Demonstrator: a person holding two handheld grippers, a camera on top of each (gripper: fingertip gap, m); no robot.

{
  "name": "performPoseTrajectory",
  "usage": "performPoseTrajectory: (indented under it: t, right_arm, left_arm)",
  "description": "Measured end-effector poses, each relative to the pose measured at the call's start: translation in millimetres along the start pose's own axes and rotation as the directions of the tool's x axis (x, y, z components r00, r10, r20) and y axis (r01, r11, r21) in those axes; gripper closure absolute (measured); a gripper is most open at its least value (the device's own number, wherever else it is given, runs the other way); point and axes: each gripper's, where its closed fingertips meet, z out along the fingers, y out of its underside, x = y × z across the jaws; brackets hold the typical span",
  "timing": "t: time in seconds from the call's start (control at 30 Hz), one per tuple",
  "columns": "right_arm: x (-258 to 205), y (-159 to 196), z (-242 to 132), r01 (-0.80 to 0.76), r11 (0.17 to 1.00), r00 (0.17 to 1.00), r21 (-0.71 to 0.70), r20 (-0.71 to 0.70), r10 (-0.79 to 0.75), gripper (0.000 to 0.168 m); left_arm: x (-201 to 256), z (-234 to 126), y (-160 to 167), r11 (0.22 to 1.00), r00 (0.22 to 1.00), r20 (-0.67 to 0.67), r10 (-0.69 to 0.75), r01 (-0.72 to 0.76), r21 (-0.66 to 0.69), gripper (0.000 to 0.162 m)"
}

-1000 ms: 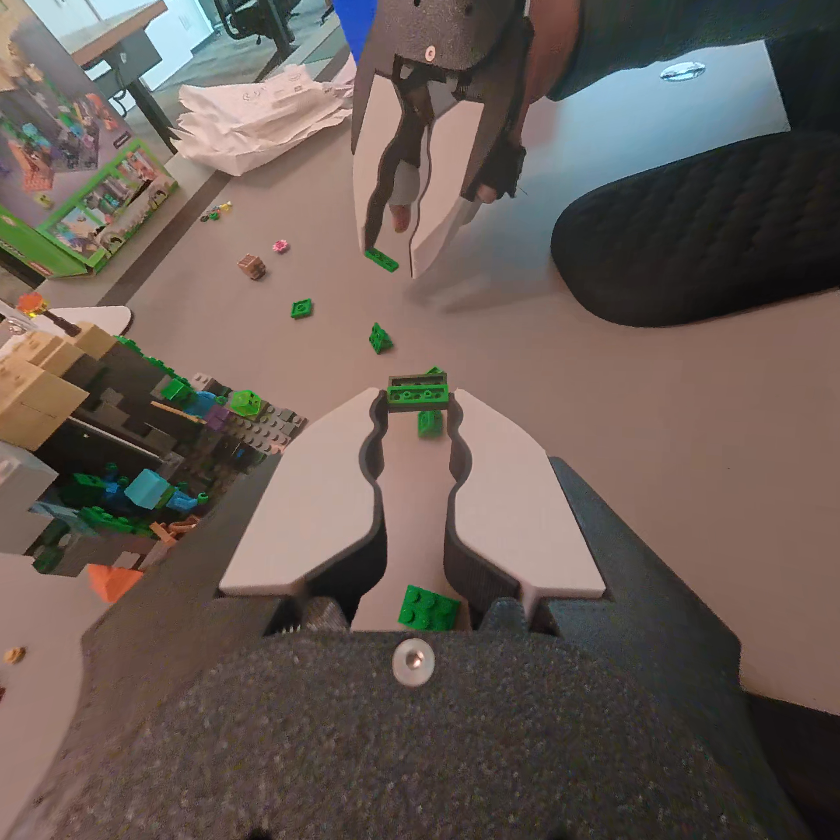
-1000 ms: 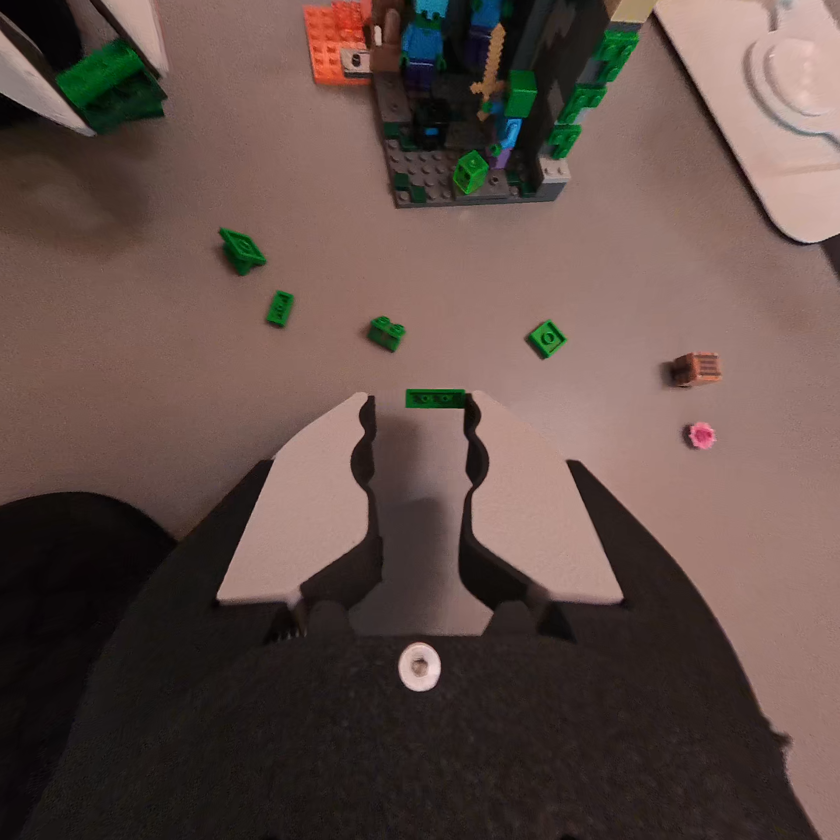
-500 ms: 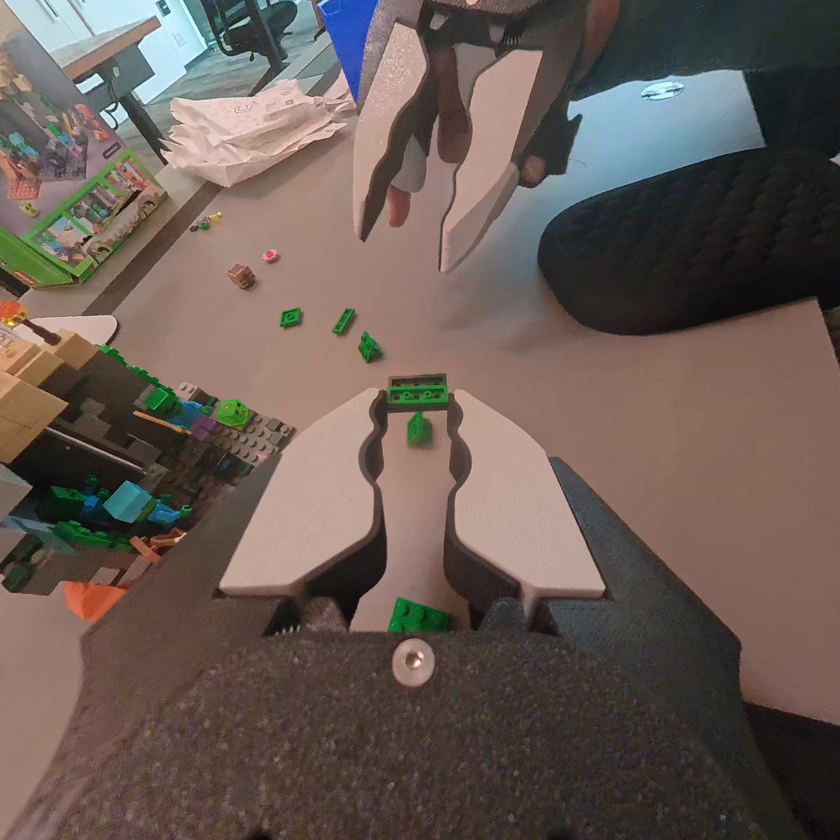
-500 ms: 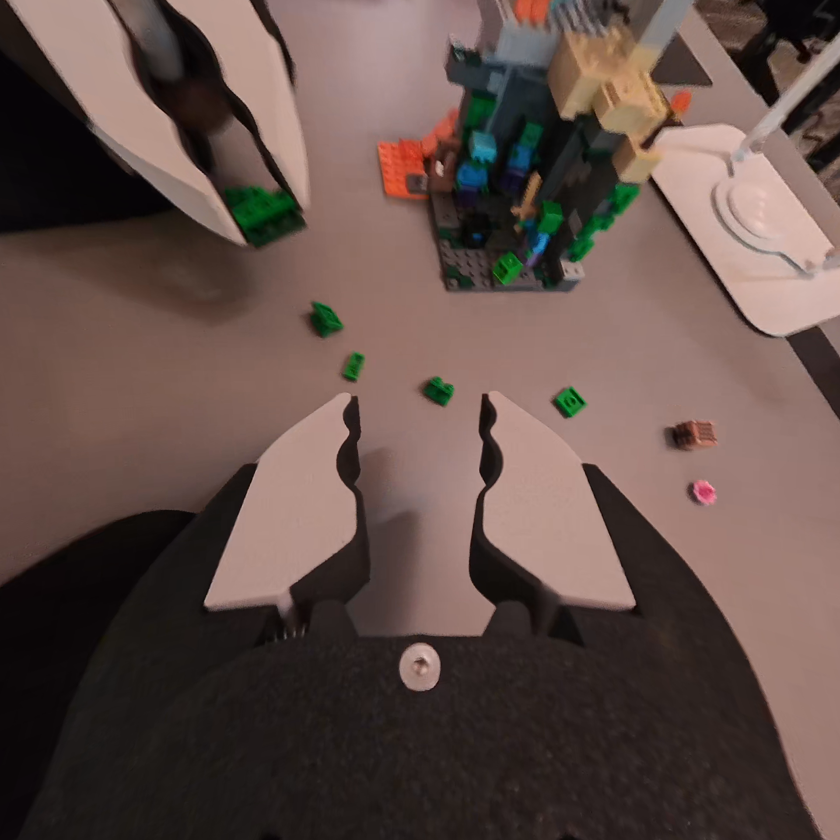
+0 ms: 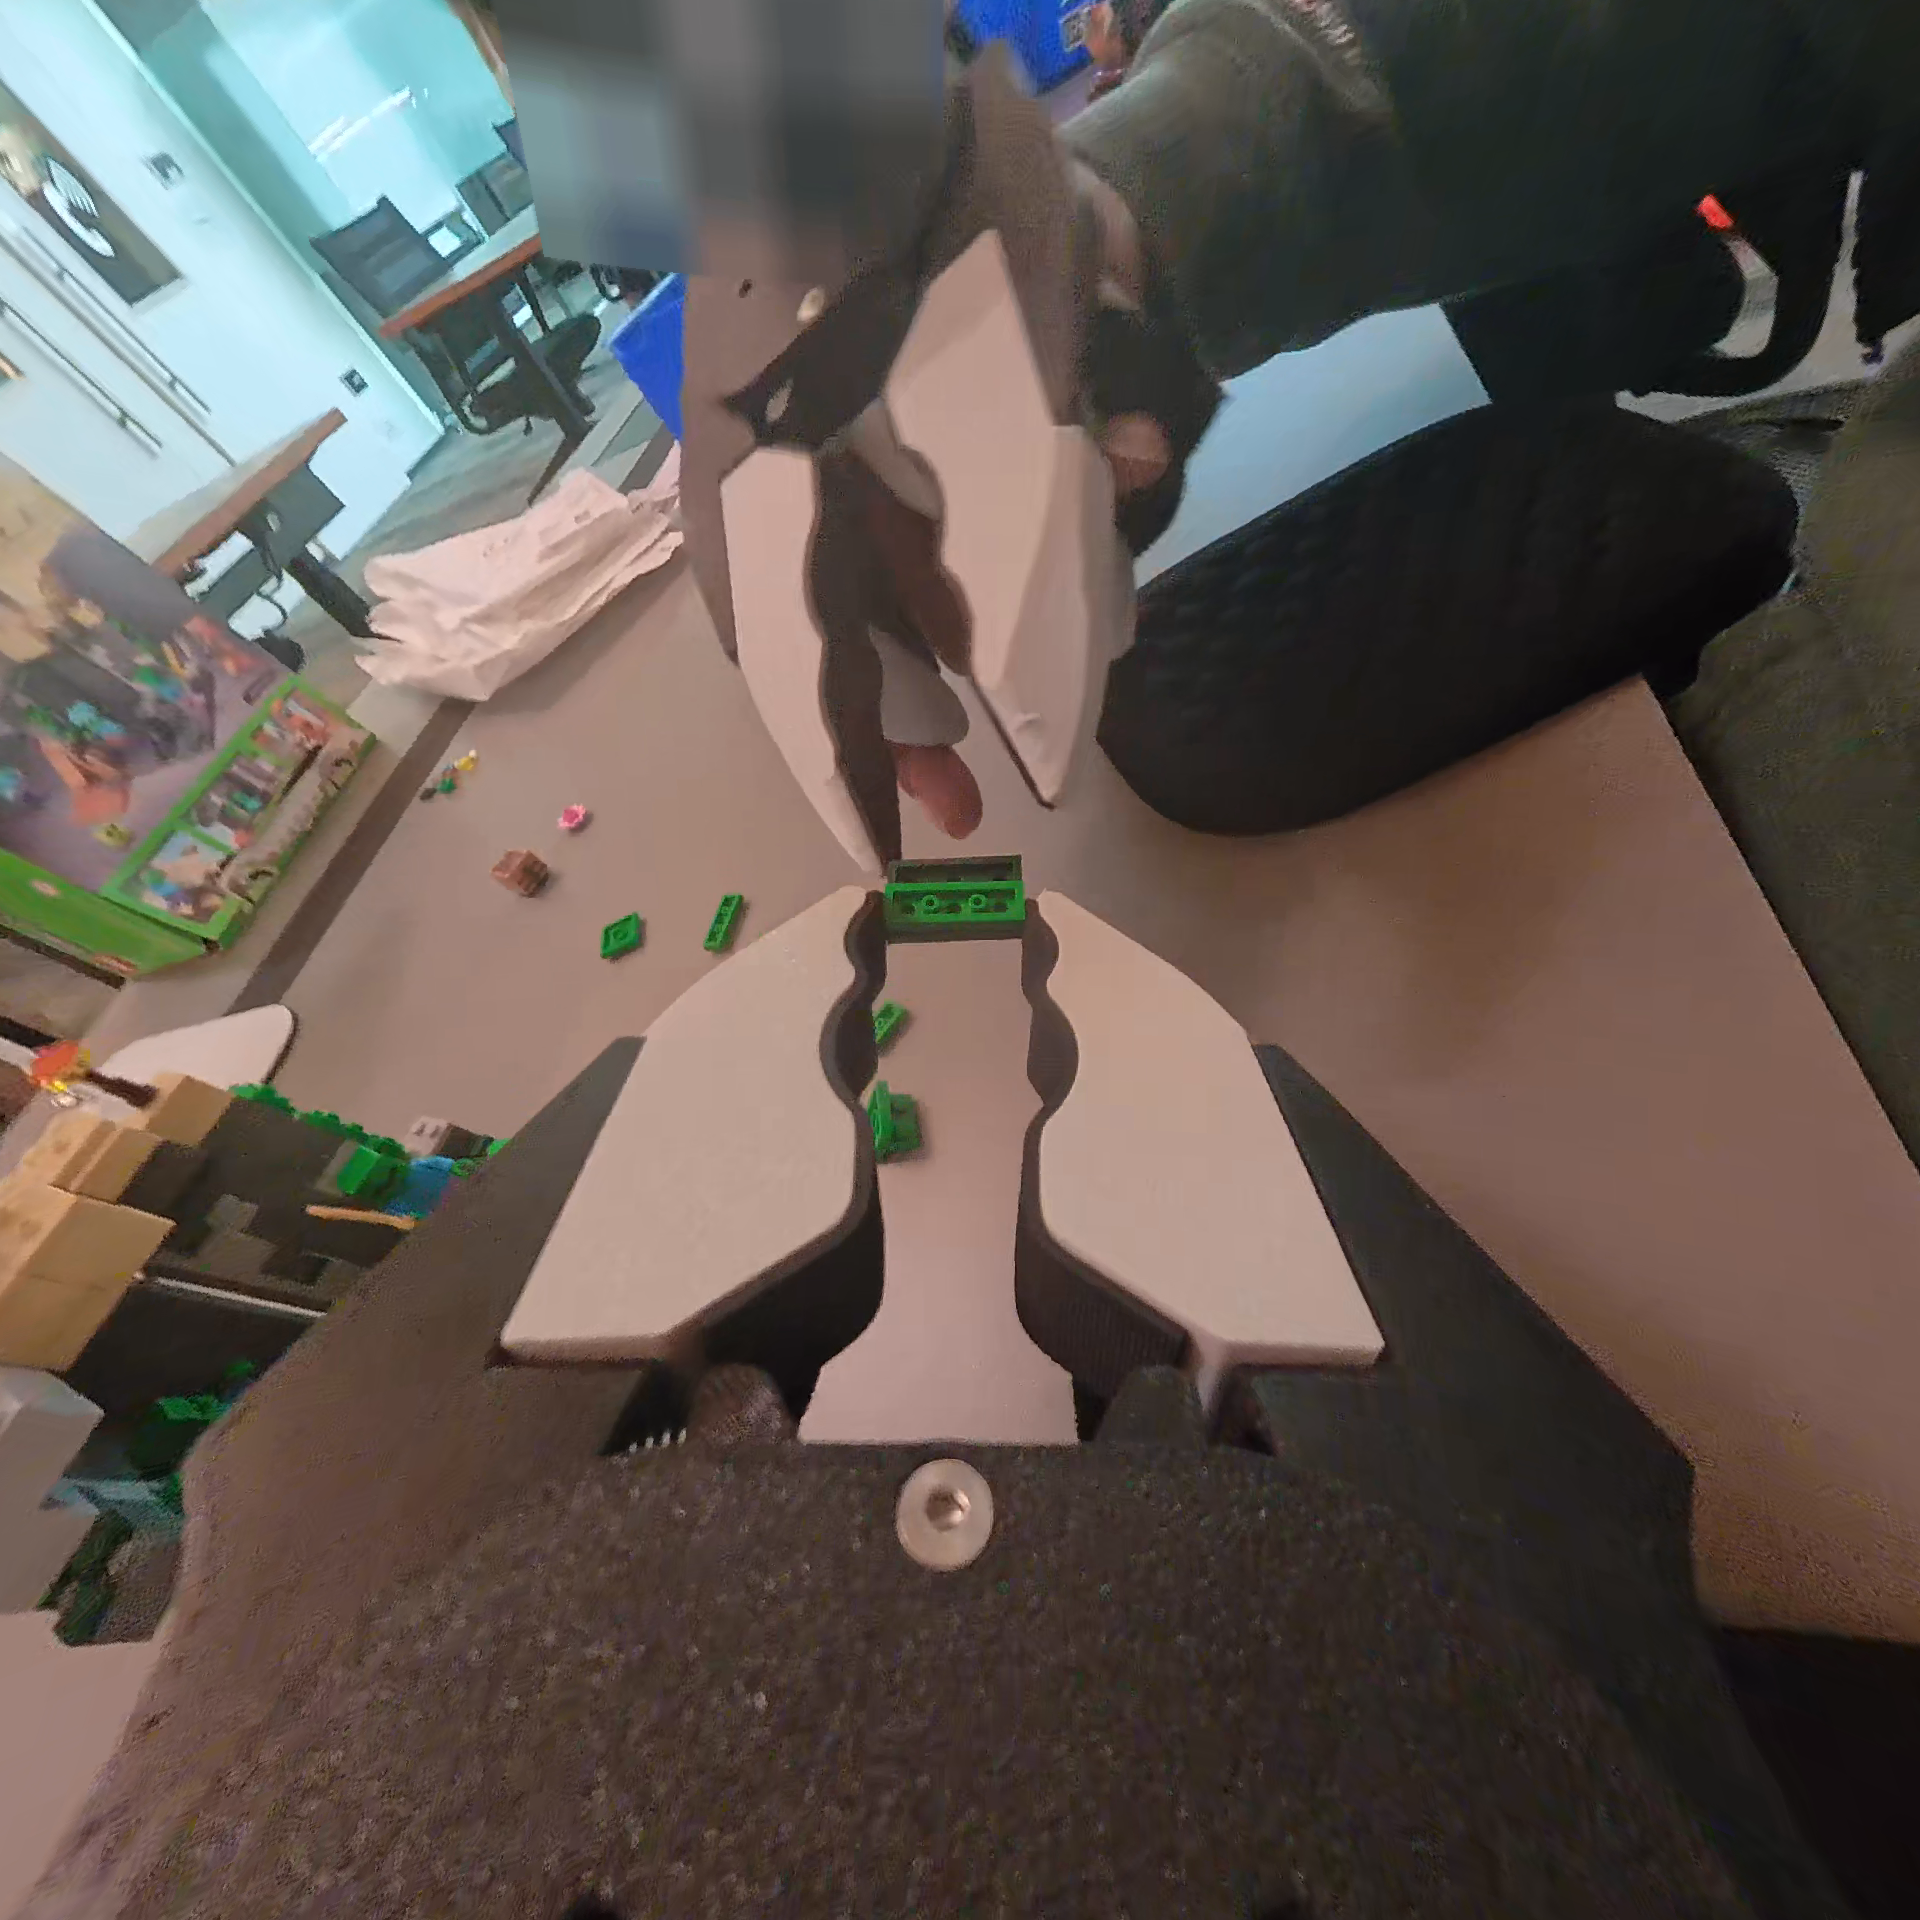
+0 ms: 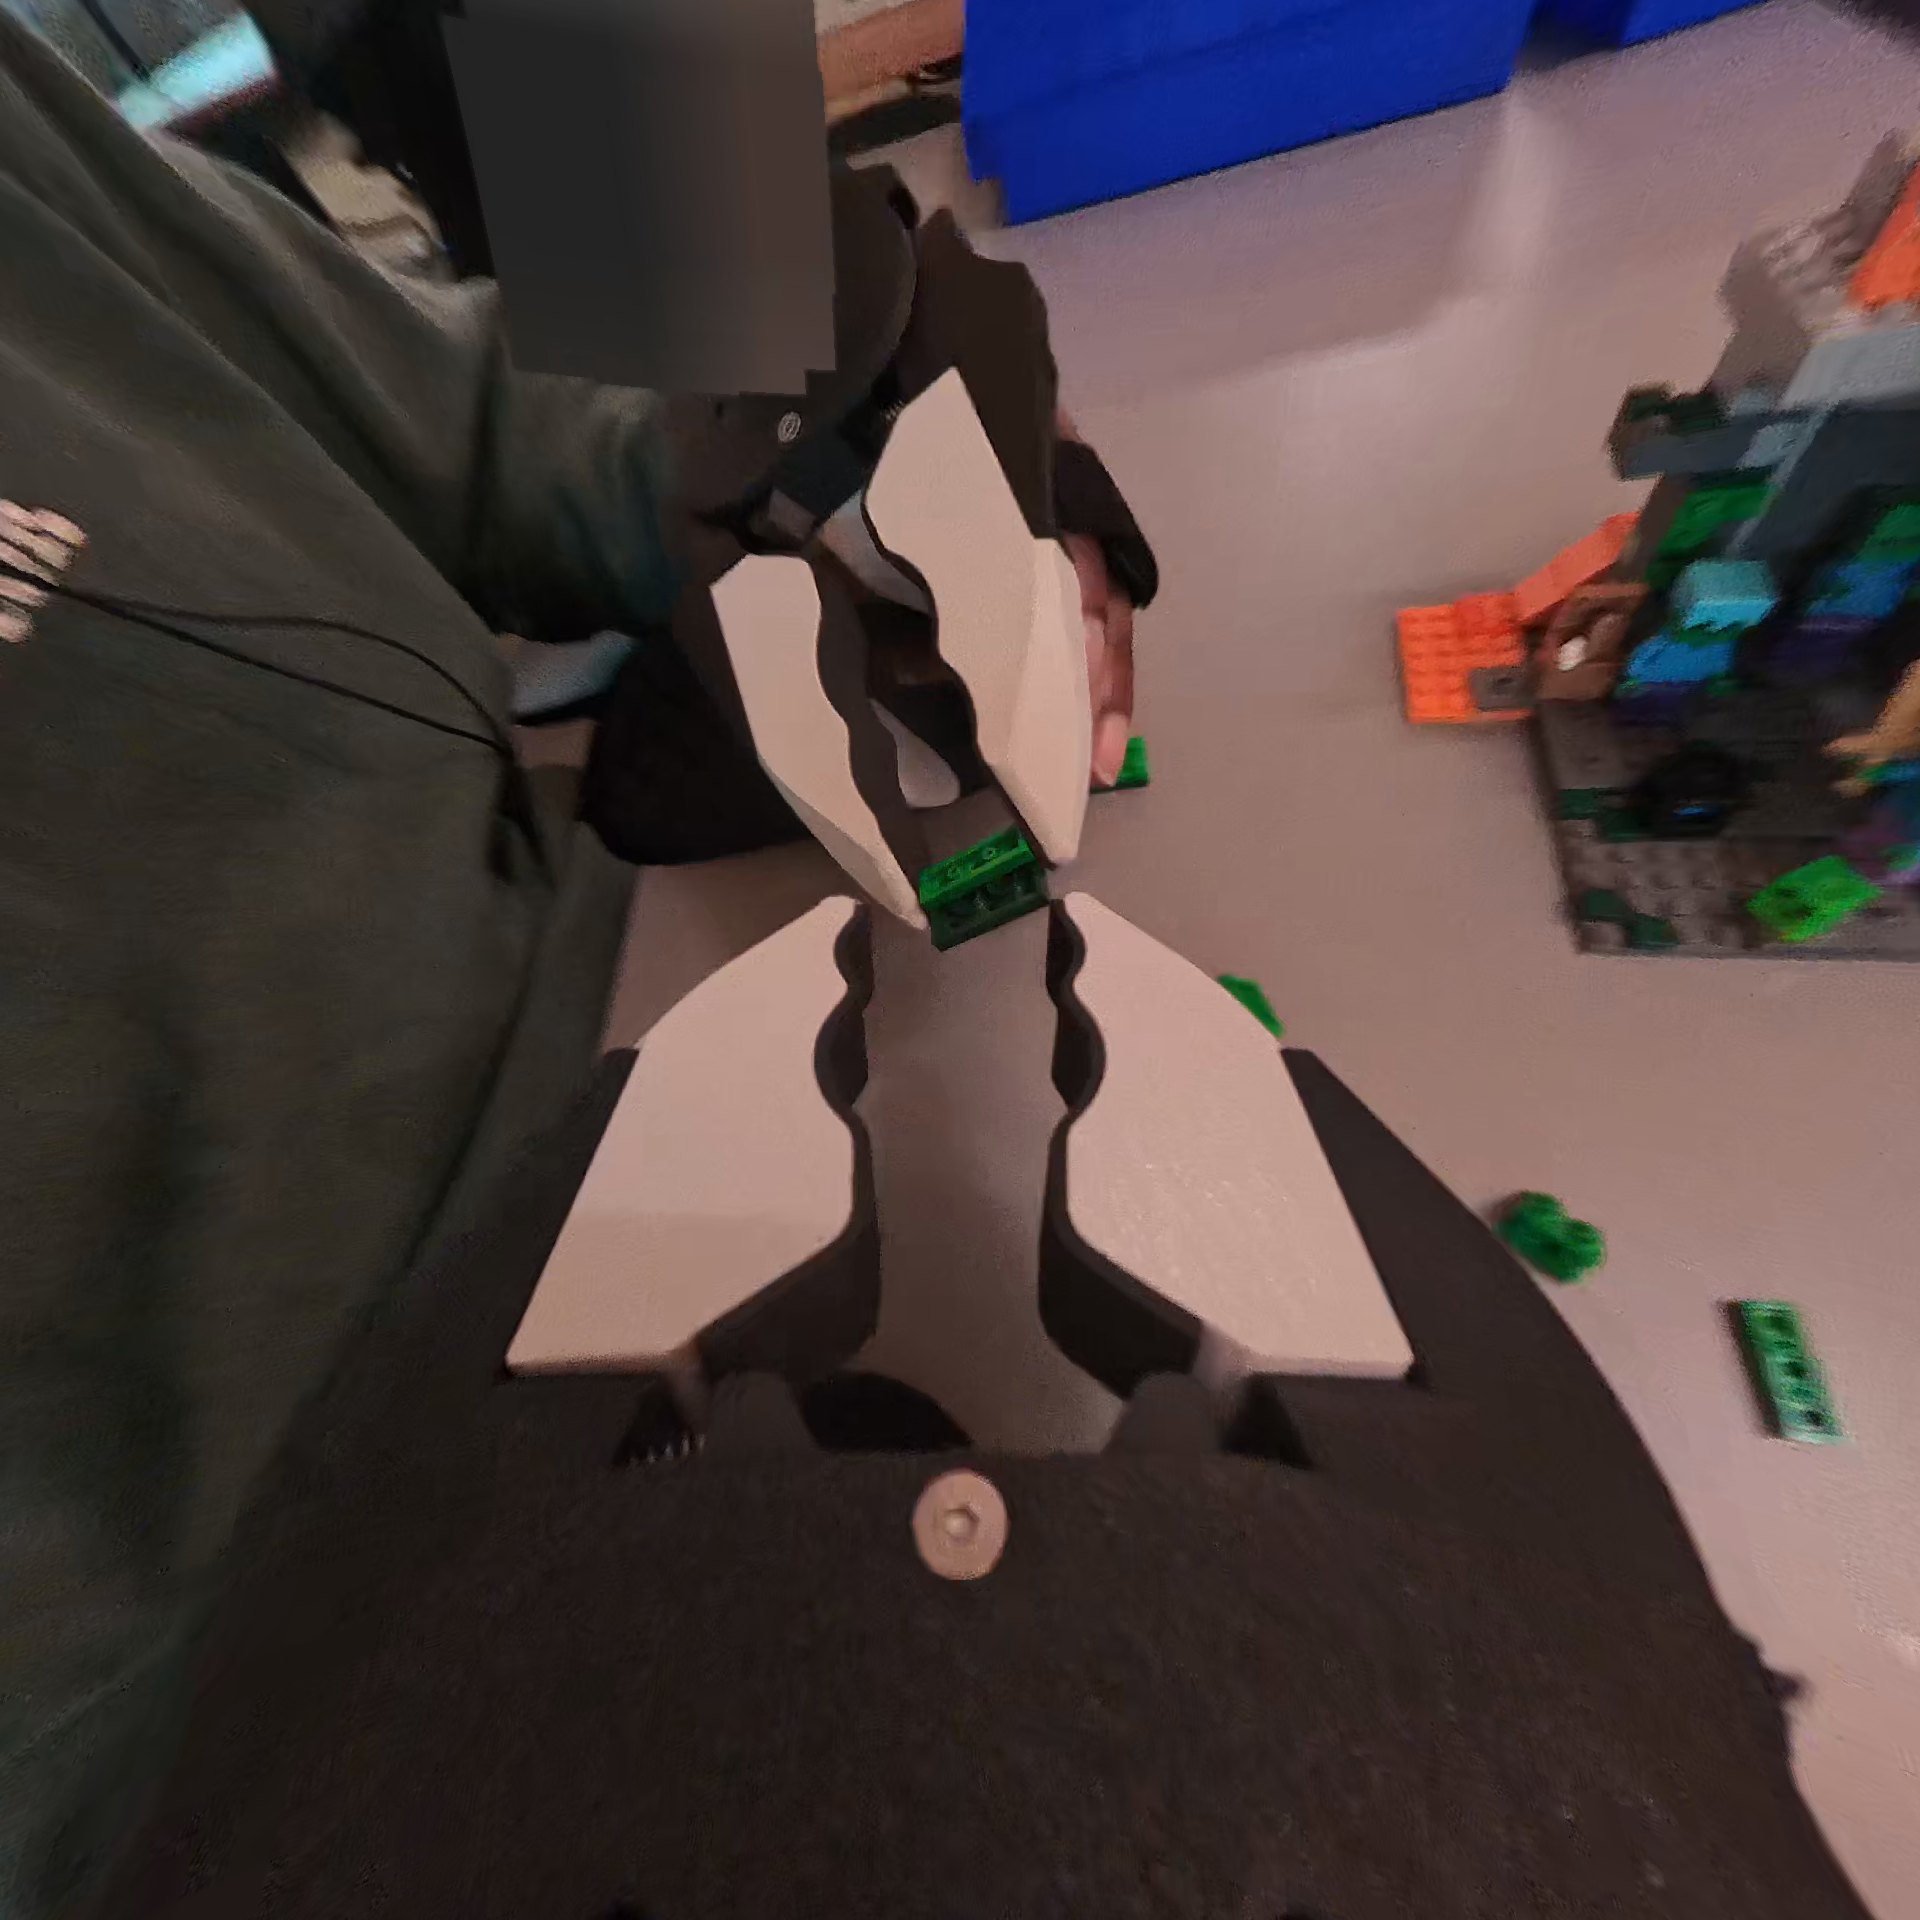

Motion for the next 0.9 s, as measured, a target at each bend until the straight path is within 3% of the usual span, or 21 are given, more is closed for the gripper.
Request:
performPoseTrajectory:
  t: [0.17,0.27,0.33,0.43,0.5,0.67,0.8,0.9]
  right_arm:
    - [-3.1,2.8,1.7,-0.217,0.976,0.969,0.011,0.127,0.214,0.146]
    - [-4.9,6.1,3.0,-0.240,0.971,0.959,-0.001,0.152,0.238,0.160]
    - [-4.2,5.7,2.4,-0.237,0.971,0.962,0.012,0.143,0.233,0.161]
    - [2.9,-5.4,-2.4,-0.275,0.952,0.959,0.135,0.113,0.261,0.164]
    - [8.0,-21.4,-9.8,-0.282,0.911,0.960,0.301,0.091,0.266,0.164]
    - [10.5,-48.8,-21.5,-0.246,0.776,0.959,0.581,0.030,0.281,0.164]
    - [15.1,-61.5,-26.0,-0.234,0.631,0.934,0.739,-0.009,0.357,0.164]
    - [13.8,-63.8,-20.9,-0.204,0.604,0.928,0.770,-0.045,0.371,0.164]
  left_arm:
    - [8.6,1.9,-6.9,0.986,0.986,0.020,0.167,-0.167,0.003,0.137]
    - [10.9,3.4,-7.2,0.977,0.976,0.026,0.214,-0.214,-0.011,0.137]
    - [10.8,3.6,-7.5,0.983,0.983,0.028,0.183,-0.183,0.005,0.137]
    - [3.2,-0.2,-8.1,0.999,1.000,0.006,0.010,-0.011,0.043,0.133]
    - [-6.2,-5.1,-11.2,0.985,0.989,-0.011,-0.145,0.145,0.093,0.133]
    - [-24.8,-12.8,-24.2,0.857,0.880,-0.119,-0.460,0.475,0.202,0.135]
    - [-33.5,-18.2,-36.4,0.750,0.798,-0.196,-0.570,0.603,0.273,0.143]
    - [-38.5,-22.7,-41.6,0.693,0.756,-0.239,-0.609,0.654,0.304,0.147]
